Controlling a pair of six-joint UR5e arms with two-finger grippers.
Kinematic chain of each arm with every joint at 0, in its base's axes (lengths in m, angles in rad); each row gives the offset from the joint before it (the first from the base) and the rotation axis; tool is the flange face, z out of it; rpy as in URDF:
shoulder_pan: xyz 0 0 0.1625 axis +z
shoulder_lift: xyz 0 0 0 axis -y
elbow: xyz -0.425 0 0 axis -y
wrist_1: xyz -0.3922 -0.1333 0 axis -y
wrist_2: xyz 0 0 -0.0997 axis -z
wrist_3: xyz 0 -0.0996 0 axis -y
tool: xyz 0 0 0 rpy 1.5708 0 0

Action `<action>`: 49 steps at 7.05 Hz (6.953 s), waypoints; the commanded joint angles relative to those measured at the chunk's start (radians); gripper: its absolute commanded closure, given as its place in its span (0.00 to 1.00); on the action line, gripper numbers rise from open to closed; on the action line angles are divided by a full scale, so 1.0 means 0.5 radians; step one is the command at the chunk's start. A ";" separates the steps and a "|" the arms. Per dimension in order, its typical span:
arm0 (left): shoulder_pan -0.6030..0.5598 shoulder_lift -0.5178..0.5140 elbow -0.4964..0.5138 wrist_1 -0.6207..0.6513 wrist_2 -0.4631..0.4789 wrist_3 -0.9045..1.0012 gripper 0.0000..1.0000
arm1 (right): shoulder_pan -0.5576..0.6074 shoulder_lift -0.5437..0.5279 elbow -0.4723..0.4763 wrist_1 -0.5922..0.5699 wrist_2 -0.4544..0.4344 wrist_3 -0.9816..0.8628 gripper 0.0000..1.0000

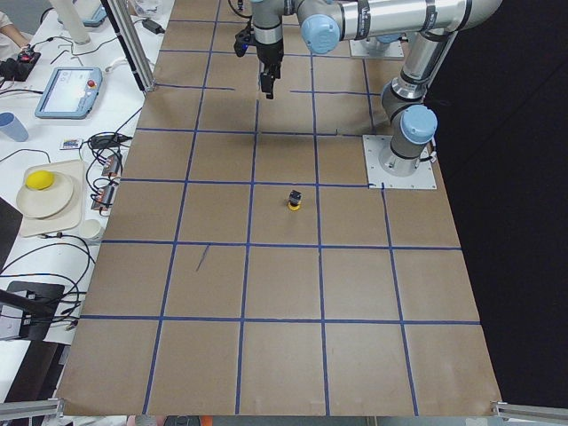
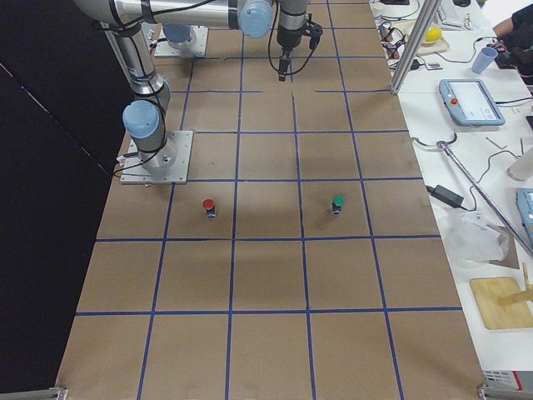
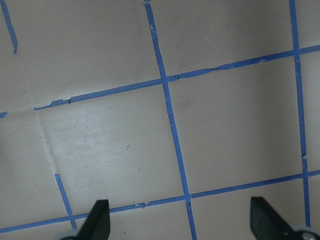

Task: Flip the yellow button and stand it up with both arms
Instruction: 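Move the left gripper down over the yellow button lying on its side, then close the left gripper on the yellow button's base, then lift the yellow button with the left gripper and carry it up toward the right gripper, then bring the open right gripper to the yellow cap held by the left gripper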

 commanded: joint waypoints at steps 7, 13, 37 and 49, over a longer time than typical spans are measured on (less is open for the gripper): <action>0.875 -0.047 -0.906 1.278 -0.004 1.193 0.01 | -0.009 -0.107 0.000 0.101 -0.011 0.008 0.00; 1.032 -0.203 -1.069 1.468 -0.022 1.190 0.02 | -0.009 -0.139 0.068 0.141 -0.026 -0.019 0.00; -0.275 0.211 -0.345 -0.037 -2.312 -0.555 0.75 | -0.313 -0.179 0.068 0.163 1.528 1.385 0.00; -0.508 0.162 -0.406 0.506 -2.854 -1.409 0.81 | -0.239 -0.261 0.083 0.577 1.970 1.401 0.02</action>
